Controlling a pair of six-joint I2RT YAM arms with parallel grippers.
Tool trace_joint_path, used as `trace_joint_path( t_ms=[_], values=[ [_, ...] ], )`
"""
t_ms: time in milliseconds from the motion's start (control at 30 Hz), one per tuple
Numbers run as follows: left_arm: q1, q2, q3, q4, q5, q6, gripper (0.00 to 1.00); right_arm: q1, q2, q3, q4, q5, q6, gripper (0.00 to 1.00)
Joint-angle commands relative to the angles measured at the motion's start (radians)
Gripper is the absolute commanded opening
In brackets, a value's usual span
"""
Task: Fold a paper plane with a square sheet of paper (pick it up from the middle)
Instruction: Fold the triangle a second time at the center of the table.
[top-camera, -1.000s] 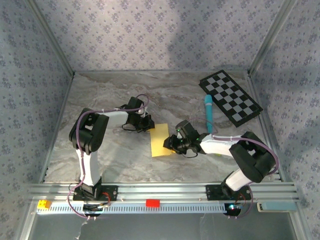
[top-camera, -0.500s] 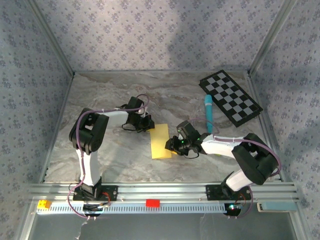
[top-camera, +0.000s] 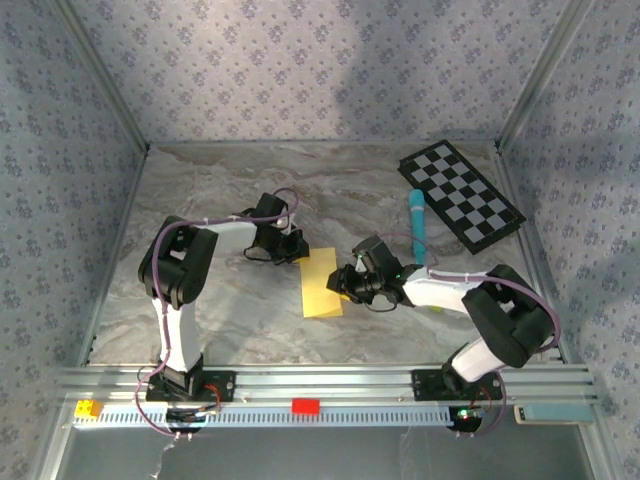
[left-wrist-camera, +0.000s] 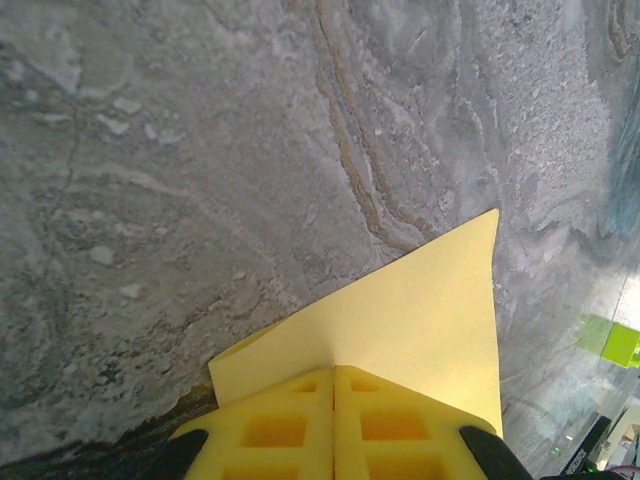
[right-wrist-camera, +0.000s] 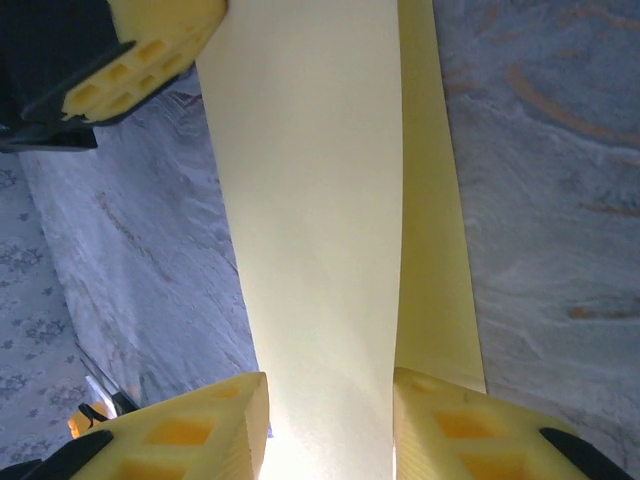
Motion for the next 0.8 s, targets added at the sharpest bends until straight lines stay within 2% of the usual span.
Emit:
trace_joint_path(
  t_ms=[0,267,500,633,767],
  values=[
    [0.002,0.035,0.022,-0.056,0.0,0.027,0.07,-0.02,0.037,0.01,0.059,-0.045,0.018,0.36],
    [0.002,0.04,0.037,-0.055,0.013,0.035,0.07,-0.048,0.1,0.012,0.132,-0.093,0.026,0.36],
    [0.002,0.047,0.049,-0.055,0.021,0.04,0.07,-0.061,0.135,0.008,0.171,-0.107,0.029,0.31],
    [0.003,0.035,0.055,-0.042,0.032,0.036,0.12,-0.075,0.149,0.007,0.184,-0.119,0.027,0.26],
    [0.003,-0.003,0.066,-0.029,0.037,0.032,0.22,-0.087,0.153,0.003,0.184,-0.122,0.023,0.19]
  ],
)
